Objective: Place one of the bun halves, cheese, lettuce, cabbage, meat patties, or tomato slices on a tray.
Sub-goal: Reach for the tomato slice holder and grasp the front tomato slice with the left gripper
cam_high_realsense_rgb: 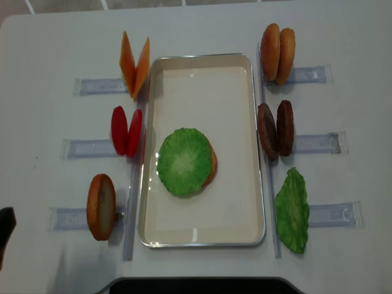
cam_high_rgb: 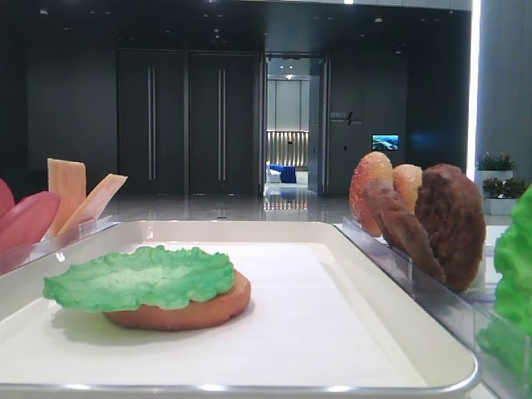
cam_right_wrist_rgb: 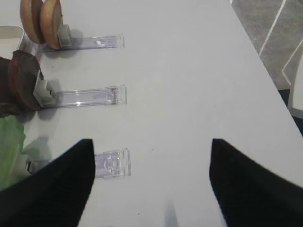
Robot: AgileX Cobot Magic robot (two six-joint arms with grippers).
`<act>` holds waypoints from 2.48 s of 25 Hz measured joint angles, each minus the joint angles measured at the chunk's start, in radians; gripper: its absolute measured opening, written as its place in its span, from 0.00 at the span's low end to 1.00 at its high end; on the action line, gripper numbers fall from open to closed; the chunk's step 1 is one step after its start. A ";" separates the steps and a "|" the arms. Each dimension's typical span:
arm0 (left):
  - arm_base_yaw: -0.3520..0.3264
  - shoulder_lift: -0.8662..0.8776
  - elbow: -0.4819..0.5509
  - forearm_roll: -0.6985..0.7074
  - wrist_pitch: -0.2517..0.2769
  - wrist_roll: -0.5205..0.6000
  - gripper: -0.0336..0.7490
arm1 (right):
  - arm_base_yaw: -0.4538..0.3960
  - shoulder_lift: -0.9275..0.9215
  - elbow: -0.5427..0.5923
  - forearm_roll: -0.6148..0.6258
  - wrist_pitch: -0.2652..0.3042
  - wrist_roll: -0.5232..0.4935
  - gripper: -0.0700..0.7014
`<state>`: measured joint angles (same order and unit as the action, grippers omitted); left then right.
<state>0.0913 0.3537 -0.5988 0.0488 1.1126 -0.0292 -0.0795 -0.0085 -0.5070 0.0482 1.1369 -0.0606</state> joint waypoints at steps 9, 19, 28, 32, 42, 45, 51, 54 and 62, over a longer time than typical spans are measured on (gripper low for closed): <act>0.000 0.608 -0.194 0.031 0.048 -0.009 0.93 | 0.000 0.000 0.000 0.000 -0.001 0.000 0.72; 0.000 0.982 -0.524 0.033 0.049 -0.009 0.91 | 0.000 0.000 0.000 0.000 -0.001 0.000 0.72; -0.051 1.154 -0.652 0.016 0.047 -0.073 0.88 | 0.000 0.000 0.000 0.000 -0.001 0.000 0.72; -0.229 1.178 -0.658 0.118 0.045 -0.216 0.88 | 0.000 0.000 0.000 0.000 -0.001 0.000 0.72; -0.492 1.237 -0.676 0.108 0.033 -0.511 0.88 | 0.000 0.000 0.000 0.000 -0.001 0.000 0.72; -0.505 1.257 -0.676 0.083 0.019 -0.548 0.88 | 0.000 0.000 0.000 0.000 -0.001 0.000 0.72; -0.506 1.318 -0.677 0.061 -0.047 -0.579 0.87 | 0.000 0.000 0.000 0.000 -0.001 0.000 0.72; -0.506 1.363 -0.677 0.041 -0.080 -0.580 0.86 | 0.000 0.000 0.000 0.000 -0.001 0.000 0.72; -0.506 1.447 -0.677 0.019 -0.118 -0.568 0.80 | 0.000 0.000 0.000 0.000 -0.001 0.000 0.72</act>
<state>-0.4145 1.8010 -1.2757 0.0676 0.9951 -0.5968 -0.0795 -0.0085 -0.5070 0.0482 1.1362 -0.0606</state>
